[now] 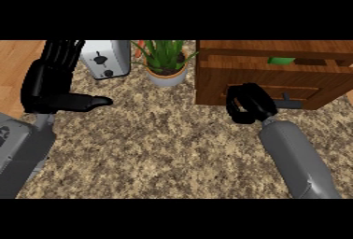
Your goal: Pick up the cup, place it into the drawer and close the drawer
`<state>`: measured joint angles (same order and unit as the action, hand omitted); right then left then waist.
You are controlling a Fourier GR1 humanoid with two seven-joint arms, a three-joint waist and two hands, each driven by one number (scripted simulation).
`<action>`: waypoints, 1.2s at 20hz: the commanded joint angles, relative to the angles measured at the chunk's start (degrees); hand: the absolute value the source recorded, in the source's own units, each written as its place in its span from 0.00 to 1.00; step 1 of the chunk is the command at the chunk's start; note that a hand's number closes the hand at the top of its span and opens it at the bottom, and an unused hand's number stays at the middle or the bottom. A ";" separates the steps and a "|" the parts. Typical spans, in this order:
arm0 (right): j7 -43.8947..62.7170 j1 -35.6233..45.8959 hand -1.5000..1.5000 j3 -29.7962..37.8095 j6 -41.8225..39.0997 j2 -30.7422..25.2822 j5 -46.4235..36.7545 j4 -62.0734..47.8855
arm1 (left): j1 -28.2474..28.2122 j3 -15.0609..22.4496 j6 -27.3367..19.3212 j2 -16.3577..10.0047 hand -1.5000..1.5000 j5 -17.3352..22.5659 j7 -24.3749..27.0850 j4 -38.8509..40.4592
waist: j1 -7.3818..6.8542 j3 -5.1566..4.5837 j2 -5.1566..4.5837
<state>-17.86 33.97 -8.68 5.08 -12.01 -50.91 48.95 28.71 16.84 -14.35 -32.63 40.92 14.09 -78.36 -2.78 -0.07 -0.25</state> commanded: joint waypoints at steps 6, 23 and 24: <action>-7.69 13.89 1.00 7.46 3.19 -2.14 0.98 -26.40 | -5.61 -3.70 4.79 -2.77 0.00 1.35 -0.77 -4.26 | -1.26 0.21 -0.93; -11.01 22.78 1.00 14.57 -3.03 -8.75 6.99 -33.04 | -4.43 -2.44 9.30 0.34 0.00 -0.10 2.29 -0.08 | -3.85 0.32 -2.99; -11.15 21.97 1.00 14.65 -1.63 -7.60 7.03 -33.33 | -3.77 -1.72 7.73 1.80 0.00 0.17 0.86 -0.99 | -3.38 0.37 -2.57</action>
<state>-35.20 50.73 1.83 0.20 -14.64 -45.29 18.73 24.18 14.84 -6.00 -31.79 40.96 15.85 -79.20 -5.34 -0.31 -0.71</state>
